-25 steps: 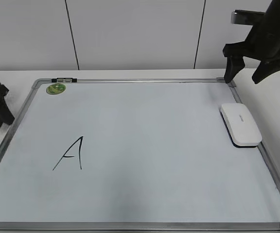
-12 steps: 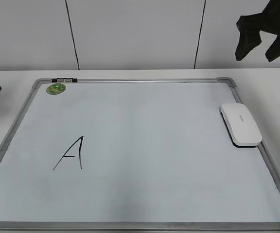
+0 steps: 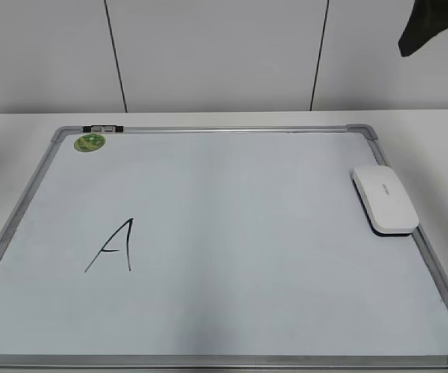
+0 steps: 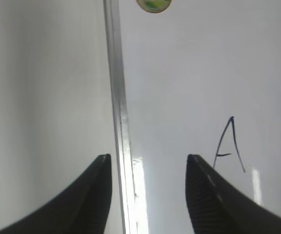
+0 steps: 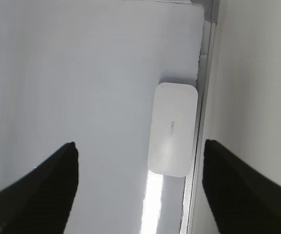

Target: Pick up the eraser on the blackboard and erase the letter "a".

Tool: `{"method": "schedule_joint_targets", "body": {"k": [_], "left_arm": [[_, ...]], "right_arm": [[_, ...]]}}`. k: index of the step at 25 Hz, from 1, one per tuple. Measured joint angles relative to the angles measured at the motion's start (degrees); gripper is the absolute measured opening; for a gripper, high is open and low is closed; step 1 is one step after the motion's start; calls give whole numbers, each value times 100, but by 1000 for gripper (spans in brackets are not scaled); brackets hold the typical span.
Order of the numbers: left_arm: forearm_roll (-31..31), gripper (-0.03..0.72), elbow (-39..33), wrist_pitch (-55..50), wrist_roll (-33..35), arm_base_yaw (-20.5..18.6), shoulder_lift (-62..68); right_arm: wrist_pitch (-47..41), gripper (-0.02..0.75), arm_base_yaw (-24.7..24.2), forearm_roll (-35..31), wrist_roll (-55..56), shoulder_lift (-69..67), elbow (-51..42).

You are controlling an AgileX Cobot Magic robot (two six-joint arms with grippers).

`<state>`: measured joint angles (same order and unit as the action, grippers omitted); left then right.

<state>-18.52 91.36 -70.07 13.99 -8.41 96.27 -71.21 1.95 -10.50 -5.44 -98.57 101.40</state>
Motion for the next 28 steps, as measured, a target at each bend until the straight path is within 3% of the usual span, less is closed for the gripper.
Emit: {"method": "schedule_joint_targets", "body": {"k": [5, 10, 19, 28], "left_arm": [[247, 365, -620, -48, -98, 274, -1018], [401, 365, -1110, -111, -166, 311, -2004], [426, 365, -2153, -149, -178, 311, -3718], [416, 365, -3666, 18, -178, 472, -5485]], "right_arm": [[-18, 589, 0, -93, 0, 543, 0], [-32, 589, 0, -93, -6, 1290, -233], [-60, 587, 0, 198, -15, 2653, -1612], [-73, 587, 0, -92, 6, 4091, -3030]]}}
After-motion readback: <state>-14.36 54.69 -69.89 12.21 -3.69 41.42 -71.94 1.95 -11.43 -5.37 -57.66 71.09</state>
